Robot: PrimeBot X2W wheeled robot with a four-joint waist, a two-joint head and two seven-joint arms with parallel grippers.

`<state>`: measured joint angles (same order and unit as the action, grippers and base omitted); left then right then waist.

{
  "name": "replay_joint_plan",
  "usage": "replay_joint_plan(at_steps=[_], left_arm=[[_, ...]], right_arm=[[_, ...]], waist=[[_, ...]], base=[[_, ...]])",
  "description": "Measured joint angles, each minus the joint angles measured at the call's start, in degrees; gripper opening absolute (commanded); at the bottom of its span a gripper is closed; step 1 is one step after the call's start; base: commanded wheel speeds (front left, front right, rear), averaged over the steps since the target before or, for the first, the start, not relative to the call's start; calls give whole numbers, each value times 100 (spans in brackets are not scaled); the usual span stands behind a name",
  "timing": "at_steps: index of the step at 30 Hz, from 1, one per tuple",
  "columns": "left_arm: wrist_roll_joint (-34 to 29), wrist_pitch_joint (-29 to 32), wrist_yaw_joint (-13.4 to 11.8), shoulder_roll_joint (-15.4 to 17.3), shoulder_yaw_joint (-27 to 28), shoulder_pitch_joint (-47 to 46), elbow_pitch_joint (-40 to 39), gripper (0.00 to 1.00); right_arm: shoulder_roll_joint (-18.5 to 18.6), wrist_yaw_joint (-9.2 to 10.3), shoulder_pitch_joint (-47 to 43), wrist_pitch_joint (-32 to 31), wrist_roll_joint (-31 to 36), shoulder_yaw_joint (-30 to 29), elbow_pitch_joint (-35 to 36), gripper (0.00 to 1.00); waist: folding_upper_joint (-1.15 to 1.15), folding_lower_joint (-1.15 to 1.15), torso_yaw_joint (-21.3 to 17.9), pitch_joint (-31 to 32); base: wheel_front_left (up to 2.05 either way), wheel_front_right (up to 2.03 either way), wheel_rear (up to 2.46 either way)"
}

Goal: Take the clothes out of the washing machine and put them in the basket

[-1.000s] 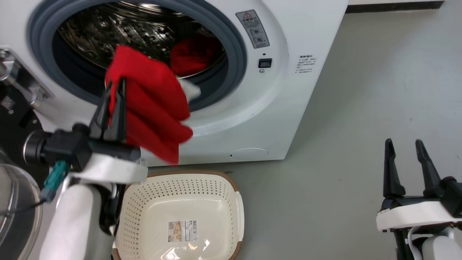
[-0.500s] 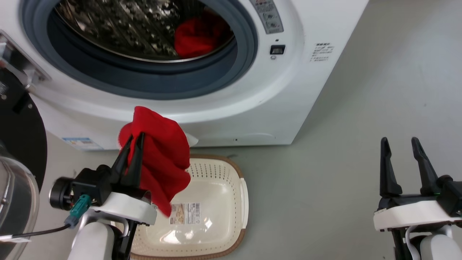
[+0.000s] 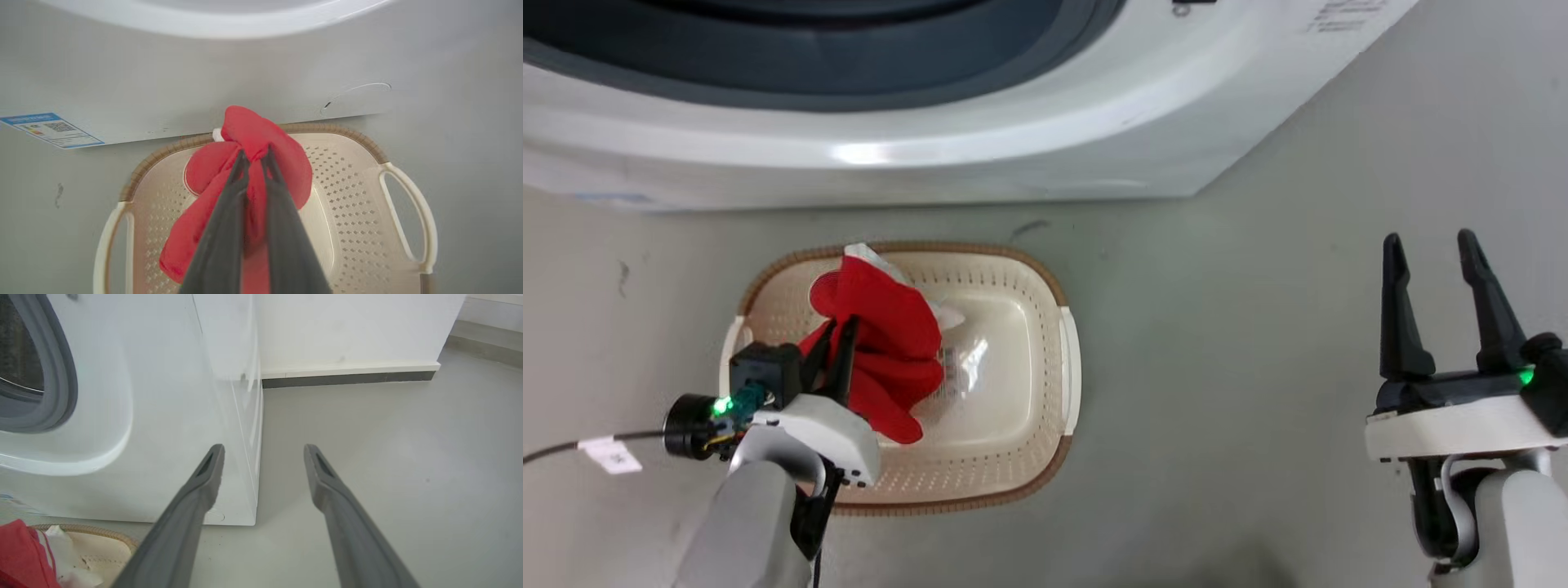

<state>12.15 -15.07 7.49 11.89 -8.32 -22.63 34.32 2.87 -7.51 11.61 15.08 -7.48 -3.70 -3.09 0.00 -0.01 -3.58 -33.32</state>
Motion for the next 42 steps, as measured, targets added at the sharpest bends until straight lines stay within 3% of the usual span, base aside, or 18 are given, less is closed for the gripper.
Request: replay_joint_plan(at_steps=[7,19,30,31,42], left_arm=[[68,0,1,94,-227,-984,1478,0],[164,-1,0,-68,-660,-1906,2442,0],[515,-1,1,-109,-884,-2297,2945,0],[501,-1,1,-96,-893,-2326,2953,100],[539,-1,1,-85,-789,-1812,2377,100]], right_arm=[[-2,0,168,0,53,-10,169,100],[-2,-1,321,0,18,-100,350,100],[1,0,329,0,-44,-283,513,100],[1,0,331,0,-43,-298,514,100],[2,0,349,0,5,-225,243,100]], waist=[[0,0,36,-838],[0,0,137,-1685],[0,0,163,-1994],[0,0,168,-1995],[0,1,210,-1353]], base=[[0,0,0],[0,0,0],[0,0,0],[0,0,0],[0,0,0]])
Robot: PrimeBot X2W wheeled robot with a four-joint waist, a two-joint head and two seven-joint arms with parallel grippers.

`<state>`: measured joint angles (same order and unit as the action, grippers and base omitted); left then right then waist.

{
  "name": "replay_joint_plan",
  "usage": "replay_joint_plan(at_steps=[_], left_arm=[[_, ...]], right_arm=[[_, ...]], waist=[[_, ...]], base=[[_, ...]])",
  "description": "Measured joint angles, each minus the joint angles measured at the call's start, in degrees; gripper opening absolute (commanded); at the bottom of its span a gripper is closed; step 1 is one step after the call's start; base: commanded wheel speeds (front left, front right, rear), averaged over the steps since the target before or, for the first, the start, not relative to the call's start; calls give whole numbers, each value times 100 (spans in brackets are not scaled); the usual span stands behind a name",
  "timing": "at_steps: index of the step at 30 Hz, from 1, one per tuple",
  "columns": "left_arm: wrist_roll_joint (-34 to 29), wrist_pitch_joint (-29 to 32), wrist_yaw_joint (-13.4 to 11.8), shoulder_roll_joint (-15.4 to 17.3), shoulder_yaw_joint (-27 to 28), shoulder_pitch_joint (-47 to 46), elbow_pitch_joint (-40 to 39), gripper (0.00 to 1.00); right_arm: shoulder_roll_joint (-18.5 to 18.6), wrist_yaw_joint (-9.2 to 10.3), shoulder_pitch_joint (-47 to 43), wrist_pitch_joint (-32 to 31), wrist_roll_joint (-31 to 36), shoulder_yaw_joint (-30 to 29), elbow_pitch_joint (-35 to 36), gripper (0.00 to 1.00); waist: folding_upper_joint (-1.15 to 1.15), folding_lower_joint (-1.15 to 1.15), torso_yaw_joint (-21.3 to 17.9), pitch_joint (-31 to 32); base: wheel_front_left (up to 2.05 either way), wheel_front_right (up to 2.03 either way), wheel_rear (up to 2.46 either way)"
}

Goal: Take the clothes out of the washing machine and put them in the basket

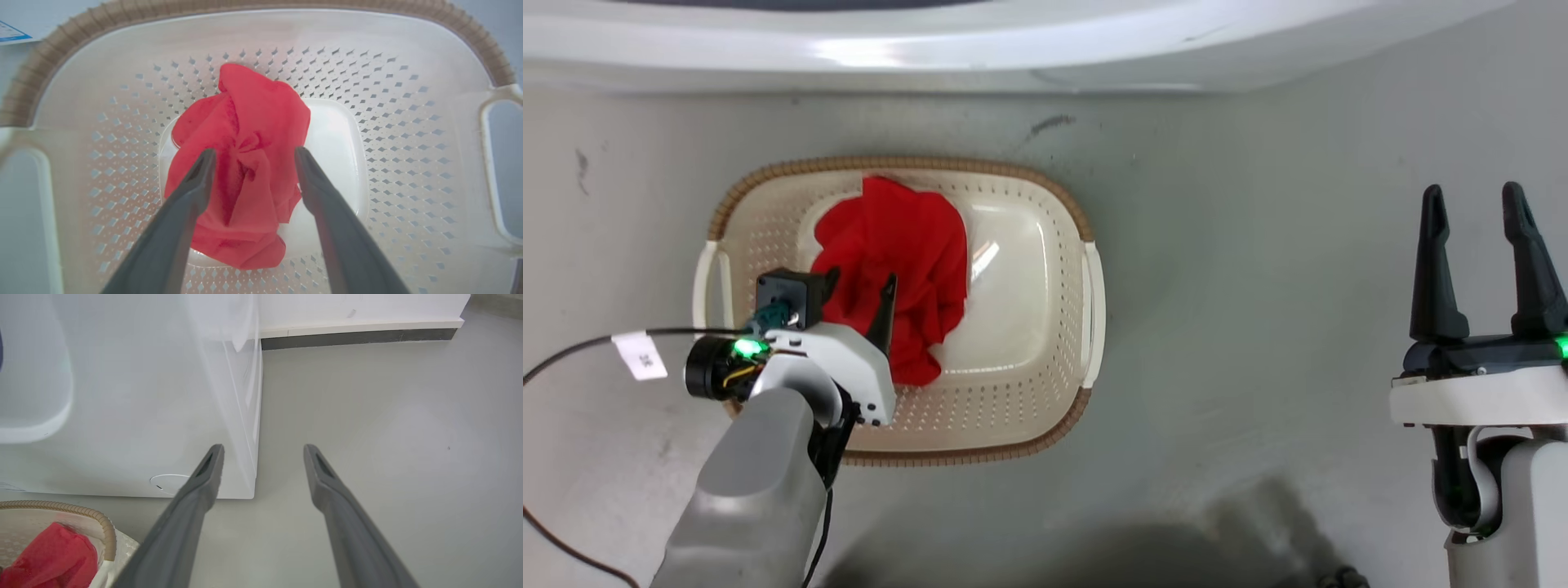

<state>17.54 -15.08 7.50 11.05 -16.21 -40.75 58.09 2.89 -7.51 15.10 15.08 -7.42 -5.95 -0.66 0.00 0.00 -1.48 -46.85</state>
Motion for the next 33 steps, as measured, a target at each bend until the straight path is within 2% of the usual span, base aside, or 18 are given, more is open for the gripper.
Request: replay_joint_plan(at_steps=[9,21,29,33], left_arm=[[269,0,0,91,204,864,-1334,100],[103,0,-1,275,523,1976,-3316,100],[126,0,0,447,510,2359,-4055,100],[230,0,-1,686,338,2209,-4322,100]], right_arm=[[0,0,-231,0,-25,21,-325,100],[-1,0,-674,0,-64,45,-497,100],[0,0,-790,0,-238,47,-554,100],[-1,0,-770,0,-393,157,-556,100]], waist=[[0,1,4,1080],[0,2,-4,2384],[0,2,-216,2658],[0,1,-372,2553]], base=[[0,0,0],[0,0,0],[0,0,0],[0,0,0]])
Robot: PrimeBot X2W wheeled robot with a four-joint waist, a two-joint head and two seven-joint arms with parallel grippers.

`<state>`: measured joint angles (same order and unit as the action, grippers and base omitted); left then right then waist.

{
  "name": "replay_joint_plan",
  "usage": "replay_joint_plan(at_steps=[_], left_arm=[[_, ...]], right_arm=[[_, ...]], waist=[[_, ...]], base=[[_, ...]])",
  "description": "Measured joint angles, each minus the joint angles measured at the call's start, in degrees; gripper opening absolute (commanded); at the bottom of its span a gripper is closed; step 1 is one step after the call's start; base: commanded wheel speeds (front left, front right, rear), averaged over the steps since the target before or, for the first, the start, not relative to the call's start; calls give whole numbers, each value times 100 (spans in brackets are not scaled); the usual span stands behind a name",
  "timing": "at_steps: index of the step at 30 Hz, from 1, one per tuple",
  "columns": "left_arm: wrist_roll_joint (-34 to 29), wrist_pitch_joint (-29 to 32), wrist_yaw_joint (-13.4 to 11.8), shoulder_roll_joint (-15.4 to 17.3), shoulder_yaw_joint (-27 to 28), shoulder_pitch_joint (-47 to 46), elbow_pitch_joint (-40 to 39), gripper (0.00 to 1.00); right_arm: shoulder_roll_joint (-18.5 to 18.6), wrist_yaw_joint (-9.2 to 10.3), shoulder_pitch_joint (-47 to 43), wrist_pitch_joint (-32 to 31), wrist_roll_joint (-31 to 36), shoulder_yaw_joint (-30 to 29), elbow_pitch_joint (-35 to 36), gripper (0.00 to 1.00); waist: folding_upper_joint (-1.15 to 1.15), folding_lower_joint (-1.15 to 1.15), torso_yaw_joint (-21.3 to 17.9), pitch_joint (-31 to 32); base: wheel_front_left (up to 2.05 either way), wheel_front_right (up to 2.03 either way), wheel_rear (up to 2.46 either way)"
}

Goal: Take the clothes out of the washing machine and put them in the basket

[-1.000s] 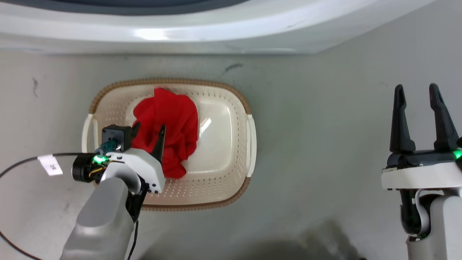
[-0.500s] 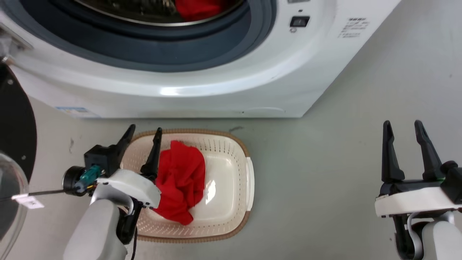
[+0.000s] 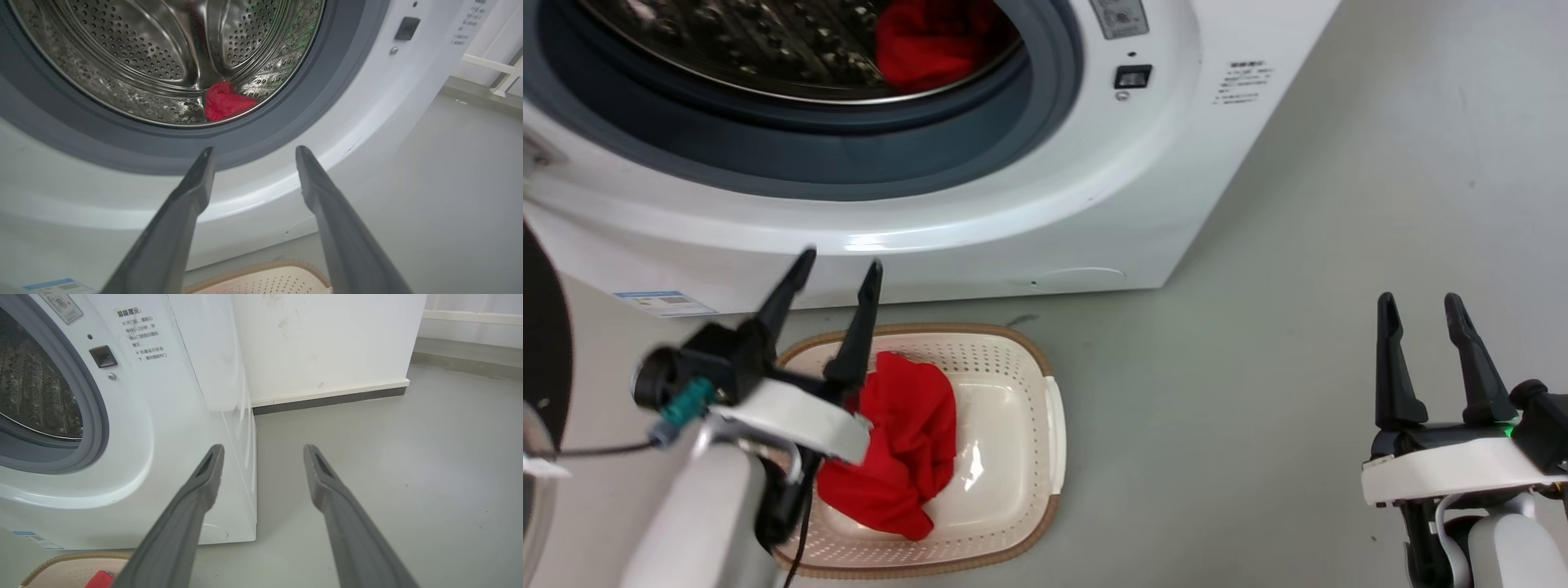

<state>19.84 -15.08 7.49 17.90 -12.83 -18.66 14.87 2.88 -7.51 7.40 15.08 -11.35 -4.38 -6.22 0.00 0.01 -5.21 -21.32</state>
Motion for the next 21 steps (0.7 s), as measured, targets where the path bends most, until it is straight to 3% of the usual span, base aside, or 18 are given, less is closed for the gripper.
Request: replay_joint_plan(at_steps=[5,9,17,21], left_arm=[[271,94,1,481,-136,-707,-47,100],[360,1032,0,888,-152,-1761,365,100],[684,2541,0,1334,-246,-3890,1366,100],[681,3273,1,1556,-608,-4811,1626,100]], right_arm=[[1,0,75,0,-156,85,2,100],[2,0,156,1,-304,129,16,100],[4,0,446,0,-748,377,44,100],[3,0,469,0,-860,504,49,100]], waist=[[0,0,-230,-279],[0,-1,-419,-612],[0,-2,-896,-1324],[0,-2,-1129,-1687]], base=[[0,0,0],[0,0,0],[0,0,0],[0,0,0]])
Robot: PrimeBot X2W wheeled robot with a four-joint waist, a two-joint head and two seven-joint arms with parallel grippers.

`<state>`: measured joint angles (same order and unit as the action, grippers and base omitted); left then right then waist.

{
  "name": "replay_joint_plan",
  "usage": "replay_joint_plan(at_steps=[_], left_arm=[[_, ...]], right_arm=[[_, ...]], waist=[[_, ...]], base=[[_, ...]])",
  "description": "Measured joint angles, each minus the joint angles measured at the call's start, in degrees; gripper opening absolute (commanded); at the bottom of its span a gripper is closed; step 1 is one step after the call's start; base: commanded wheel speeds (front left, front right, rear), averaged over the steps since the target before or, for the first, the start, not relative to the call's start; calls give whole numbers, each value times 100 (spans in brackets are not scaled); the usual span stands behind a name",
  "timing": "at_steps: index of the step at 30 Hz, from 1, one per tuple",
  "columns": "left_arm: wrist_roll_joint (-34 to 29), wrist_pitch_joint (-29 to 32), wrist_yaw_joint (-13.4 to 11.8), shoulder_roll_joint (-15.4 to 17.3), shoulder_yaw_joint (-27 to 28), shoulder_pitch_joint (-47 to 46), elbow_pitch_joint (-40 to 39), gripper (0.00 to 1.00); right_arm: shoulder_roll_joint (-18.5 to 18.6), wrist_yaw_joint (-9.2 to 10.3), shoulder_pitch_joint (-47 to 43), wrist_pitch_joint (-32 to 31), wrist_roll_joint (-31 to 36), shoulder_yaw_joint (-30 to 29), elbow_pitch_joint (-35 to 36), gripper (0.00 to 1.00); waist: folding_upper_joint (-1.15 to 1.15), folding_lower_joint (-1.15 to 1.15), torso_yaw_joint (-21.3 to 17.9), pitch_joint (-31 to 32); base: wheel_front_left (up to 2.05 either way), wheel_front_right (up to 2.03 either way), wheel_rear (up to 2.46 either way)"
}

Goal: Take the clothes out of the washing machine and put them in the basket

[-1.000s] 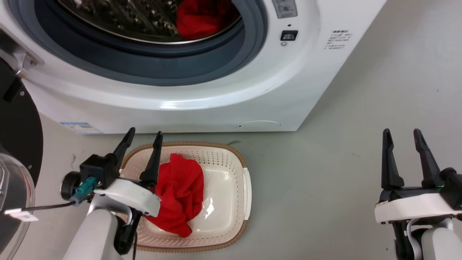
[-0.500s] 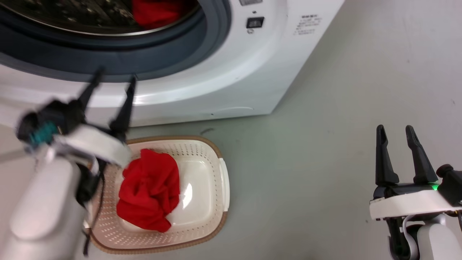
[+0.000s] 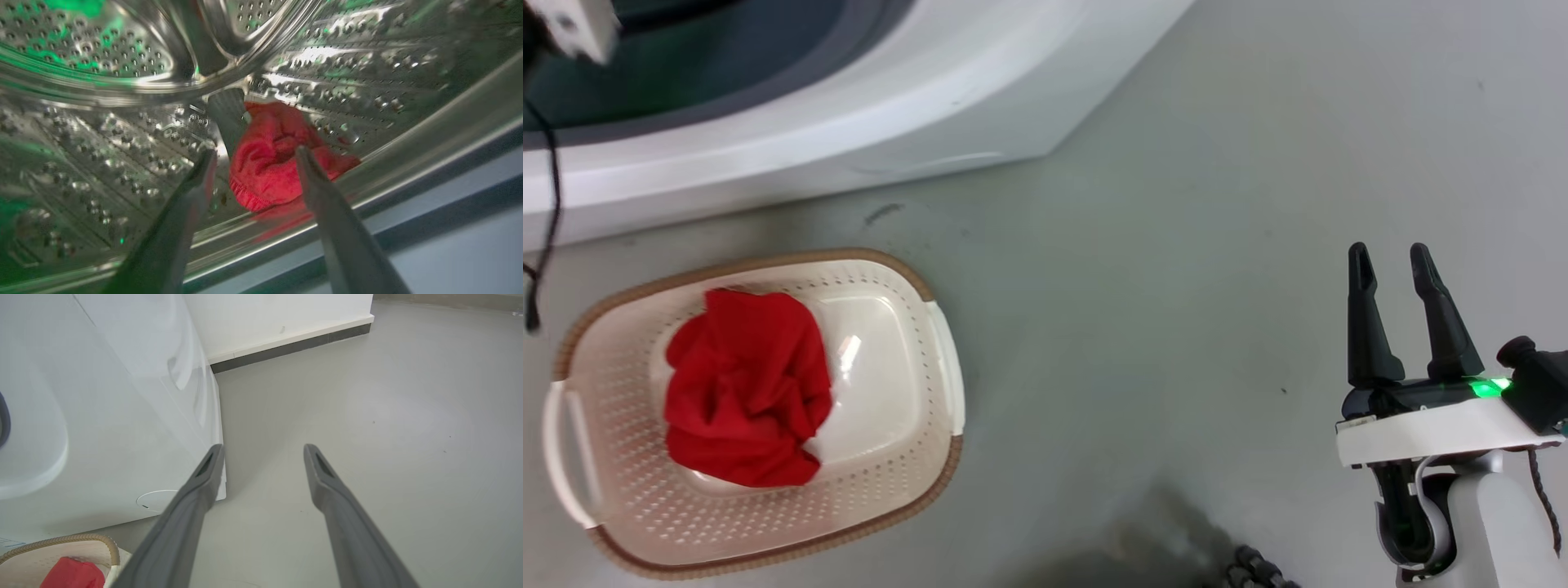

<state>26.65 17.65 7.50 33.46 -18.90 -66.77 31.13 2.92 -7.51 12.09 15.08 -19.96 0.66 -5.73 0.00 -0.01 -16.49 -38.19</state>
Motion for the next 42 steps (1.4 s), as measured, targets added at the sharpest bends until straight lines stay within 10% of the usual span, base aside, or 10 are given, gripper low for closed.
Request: replay_joint_plan(at_steps=[12,27,28,29,42], left_arm=[[88,2115,-275,97,-45,-2063,1250,100],[-33,2715,-375,364,-245,-2449,1664,100],[-35,2714,-369,371,-259,-2459,1650,68],[-42,2715,-353,379,-278,-2464,1637,0],[19,2047,-197,356,-383,-2311,1578,0]], right_arm=[[2,0,79,0,-321,396,59,100],[0,0,78,0,-561,625,130,100],[1,0,79,0,-571,625,130,100],[1,0,80,0,-573,628,131,100],[-1,0,229,0,-368,325,69,100]], waist=[[0,0,-675,-813],[0,1,-1048,-1331],[0,0,-1048,-1344],[0,1,-1046,-1353],[0,0,-825,-1227]], base=[[0,0,0],[0,0,0],[0,0,0],[0,0,0],[0,0,0]])
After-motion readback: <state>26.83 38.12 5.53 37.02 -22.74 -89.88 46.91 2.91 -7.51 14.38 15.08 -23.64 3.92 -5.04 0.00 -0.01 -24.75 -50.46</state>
